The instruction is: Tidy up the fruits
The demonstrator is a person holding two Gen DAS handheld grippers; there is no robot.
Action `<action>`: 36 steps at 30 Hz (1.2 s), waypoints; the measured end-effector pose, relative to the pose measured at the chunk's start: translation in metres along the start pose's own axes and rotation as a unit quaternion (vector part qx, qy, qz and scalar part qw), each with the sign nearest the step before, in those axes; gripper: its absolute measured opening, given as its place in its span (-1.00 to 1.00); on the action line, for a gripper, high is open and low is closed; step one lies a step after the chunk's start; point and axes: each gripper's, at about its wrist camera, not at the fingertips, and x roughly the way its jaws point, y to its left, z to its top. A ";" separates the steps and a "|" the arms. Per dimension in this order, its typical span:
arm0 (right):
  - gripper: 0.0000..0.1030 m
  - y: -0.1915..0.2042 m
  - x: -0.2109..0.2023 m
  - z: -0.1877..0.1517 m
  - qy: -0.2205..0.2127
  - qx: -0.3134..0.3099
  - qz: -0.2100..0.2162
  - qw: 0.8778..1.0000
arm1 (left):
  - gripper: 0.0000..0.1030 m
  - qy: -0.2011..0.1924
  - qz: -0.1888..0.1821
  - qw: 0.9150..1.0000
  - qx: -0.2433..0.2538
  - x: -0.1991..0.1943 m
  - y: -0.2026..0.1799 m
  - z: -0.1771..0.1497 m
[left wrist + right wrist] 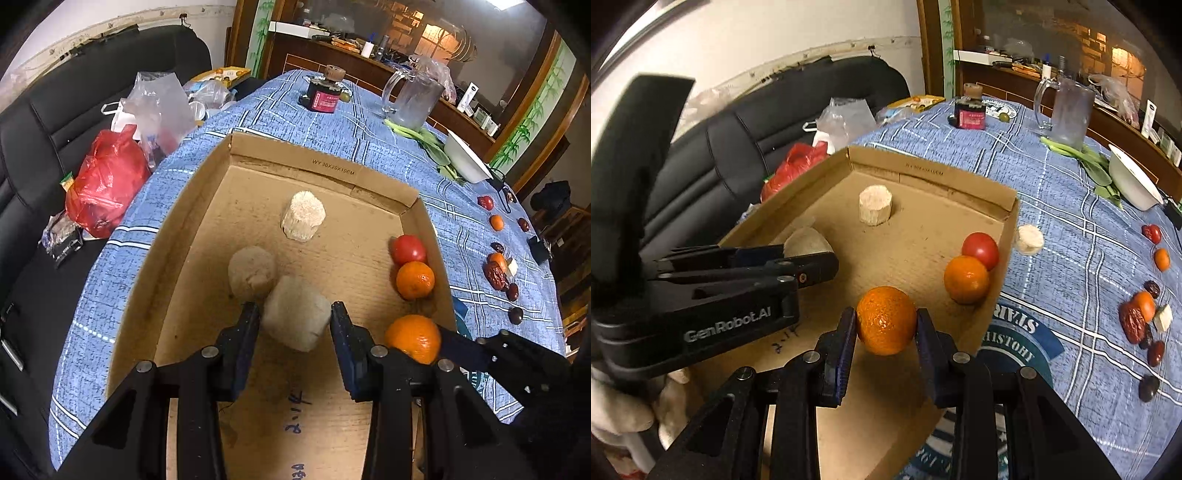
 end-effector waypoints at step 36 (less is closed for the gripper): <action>0.24 -0.117 -0.176 -0.152 -0.144 0.260 -0.013 0.955 | 0.36 -0.121 -0.110 0.985 0.057 -0.141 -0.130 -0.115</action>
